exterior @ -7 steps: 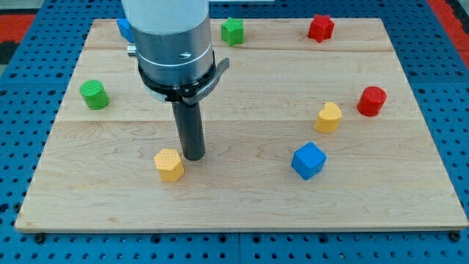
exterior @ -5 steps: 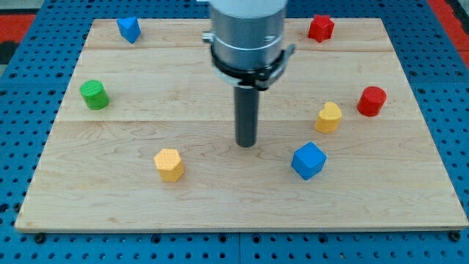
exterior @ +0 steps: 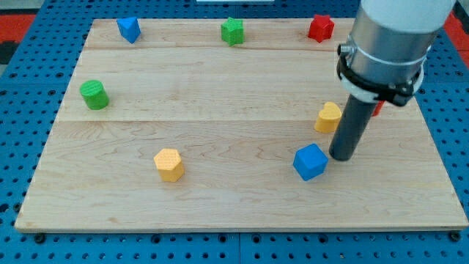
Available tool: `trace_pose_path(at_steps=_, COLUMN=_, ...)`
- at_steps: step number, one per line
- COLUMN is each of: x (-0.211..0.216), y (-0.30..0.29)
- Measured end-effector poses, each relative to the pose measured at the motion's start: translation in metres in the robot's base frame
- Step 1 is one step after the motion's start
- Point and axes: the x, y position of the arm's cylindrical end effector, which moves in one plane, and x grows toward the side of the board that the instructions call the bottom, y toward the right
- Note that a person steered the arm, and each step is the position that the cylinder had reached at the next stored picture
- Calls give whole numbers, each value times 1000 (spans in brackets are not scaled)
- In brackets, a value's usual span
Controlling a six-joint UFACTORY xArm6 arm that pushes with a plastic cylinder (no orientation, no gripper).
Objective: Keep yellow blocks with blue cube in a horizontal line at the bottom of the board
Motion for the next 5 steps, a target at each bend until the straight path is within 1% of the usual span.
trace_pose_path(at_steps=1, x=3, y=-34)
trace_pose_path(at_steps=2, x=3, y=-34)
trace_pose_path(at_steps=3, x=2, y=-46)
trace_pose_path(at_steps=4, x=-38, y=-46)
trace_pose_path(at_steps=5, x=-39, y=-110)
